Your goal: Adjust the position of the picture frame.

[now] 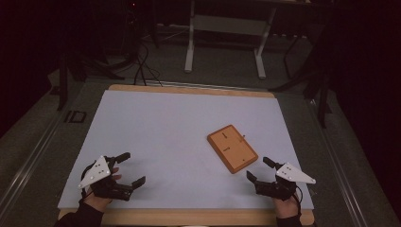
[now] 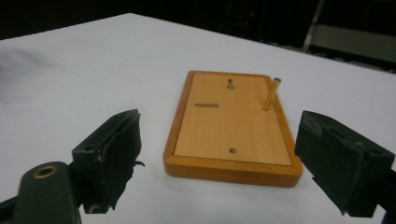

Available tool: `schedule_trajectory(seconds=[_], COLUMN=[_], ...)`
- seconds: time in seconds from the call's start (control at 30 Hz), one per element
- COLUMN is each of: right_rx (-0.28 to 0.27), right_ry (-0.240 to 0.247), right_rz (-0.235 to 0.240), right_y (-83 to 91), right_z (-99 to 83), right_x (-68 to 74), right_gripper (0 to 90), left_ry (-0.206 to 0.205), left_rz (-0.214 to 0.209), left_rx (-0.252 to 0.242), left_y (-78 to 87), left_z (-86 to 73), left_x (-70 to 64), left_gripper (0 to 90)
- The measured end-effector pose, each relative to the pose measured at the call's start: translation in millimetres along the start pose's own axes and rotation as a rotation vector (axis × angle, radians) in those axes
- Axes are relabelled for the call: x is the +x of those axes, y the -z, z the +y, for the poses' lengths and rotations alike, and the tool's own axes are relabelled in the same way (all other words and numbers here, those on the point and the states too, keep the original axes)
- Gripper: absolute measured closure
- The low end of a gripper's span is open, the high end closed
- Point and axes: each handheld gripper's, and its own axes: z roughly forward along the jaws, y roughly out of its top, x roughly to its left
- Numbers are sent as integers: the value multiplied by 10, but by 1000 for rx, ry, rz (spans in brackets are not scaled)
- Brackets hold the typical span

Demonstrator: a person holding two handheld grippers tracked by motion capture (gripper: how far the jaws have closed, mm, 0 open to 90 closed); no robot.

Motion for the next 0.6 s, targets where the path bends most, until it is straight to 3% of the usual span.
schedule_trajectory(seconds=[0.17,0.23,0.3,0.4,0.47,0.53,0.6], right_rx=[-1,16,16,20,20,10,13], right_ry=[-4,38,28,36,30,-16,-11], right_rz=[11,-7,18,12,19,42,41], right_y=[-1,-9,-18,-24,-27,-31,-50], right_z=[8,12,21,61,91,132,192], right_x=[21,52,67,118,132,122,117], right_gripper=[148,164,149,139,141,141,142], left_ry=[-1,-2,-3,-4,-1,-1,1], left_rz=[2,-1,-2,-4,-5,-5,-6], left_rx=[-1,-2,1,-2,-5,-5,-6], left_y=[4,1,-4,-2,2,3,4], left_z=[2,2,1,4,4,3,1], left_x=[-3,-6,-7,-10,-11,-11,-12], left_gripper=[2,2,2,2,2,2,2])
